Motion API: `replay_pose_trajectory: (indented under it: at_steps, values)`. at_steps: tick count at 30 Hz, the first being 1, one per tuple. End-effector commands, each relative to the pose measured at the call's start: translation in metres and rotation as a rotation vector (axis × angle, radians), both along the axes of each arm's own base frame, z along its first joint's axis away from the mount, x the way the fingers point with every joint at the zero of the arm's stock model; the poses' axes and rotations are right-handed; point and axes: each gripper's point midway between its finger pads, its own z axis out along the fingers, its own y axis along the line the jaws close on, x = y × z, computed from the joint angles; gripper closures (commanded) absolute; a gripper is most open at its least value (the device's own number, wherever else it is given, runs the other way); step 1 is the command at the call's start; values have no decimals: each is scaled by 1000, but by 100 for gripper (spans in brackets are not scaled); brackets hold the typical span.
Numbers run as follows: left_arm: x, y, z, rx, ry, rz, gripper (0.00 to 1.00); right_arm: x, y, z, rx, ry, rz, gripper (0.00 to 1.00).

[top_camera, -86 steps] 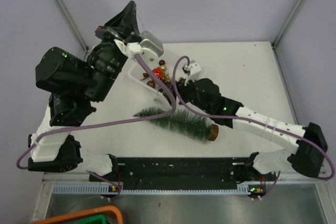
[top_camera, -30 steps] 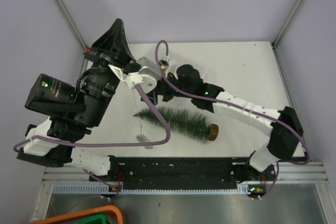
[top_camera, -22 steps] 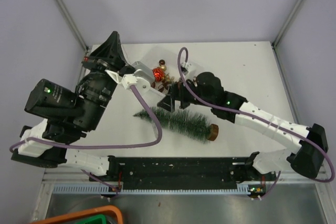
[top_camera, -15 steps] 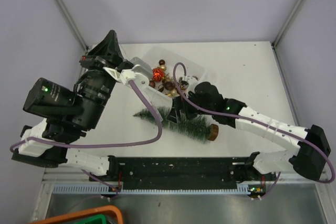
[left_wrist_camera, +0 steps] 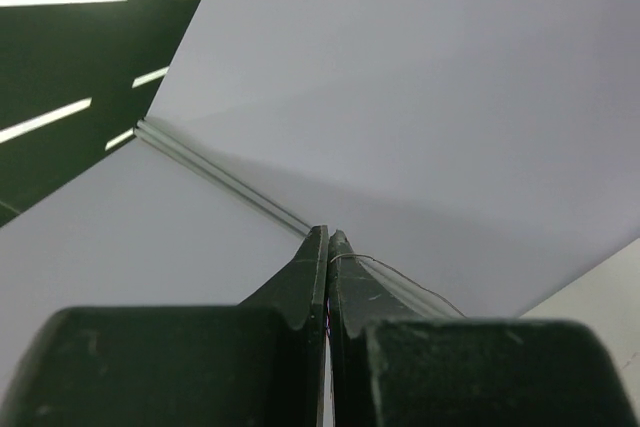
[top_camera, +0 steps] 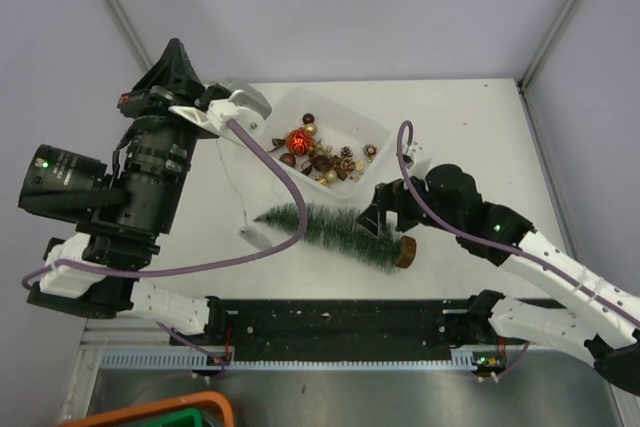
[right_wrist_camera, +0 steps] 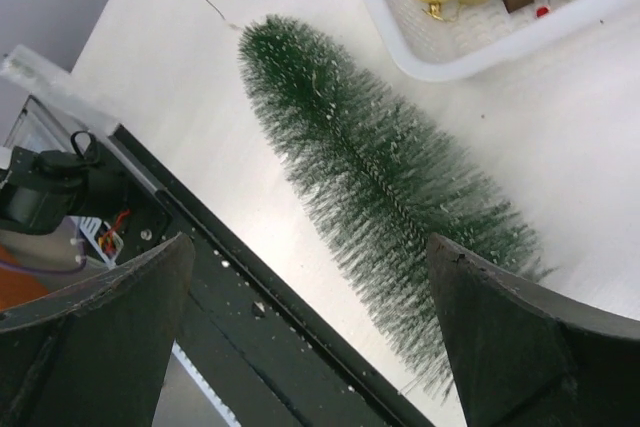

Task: Decorate the small christmas tree

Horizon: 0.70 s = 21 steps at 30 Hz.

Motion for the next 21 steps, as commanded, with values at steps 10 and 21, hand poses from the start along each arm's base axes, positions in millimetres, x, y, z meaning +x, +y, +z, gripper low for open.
replay_pose_trajectory:
  at_steps: [10, 21]
  values:
    - [2, 85, -8, -75, 168, 188, 100, 16, 47, 45, 169, -53, 71, 7]
    - [0, 127, -27, -148, 324, 241, 100, 30, 168, 37, 110, -46, 211, 14]
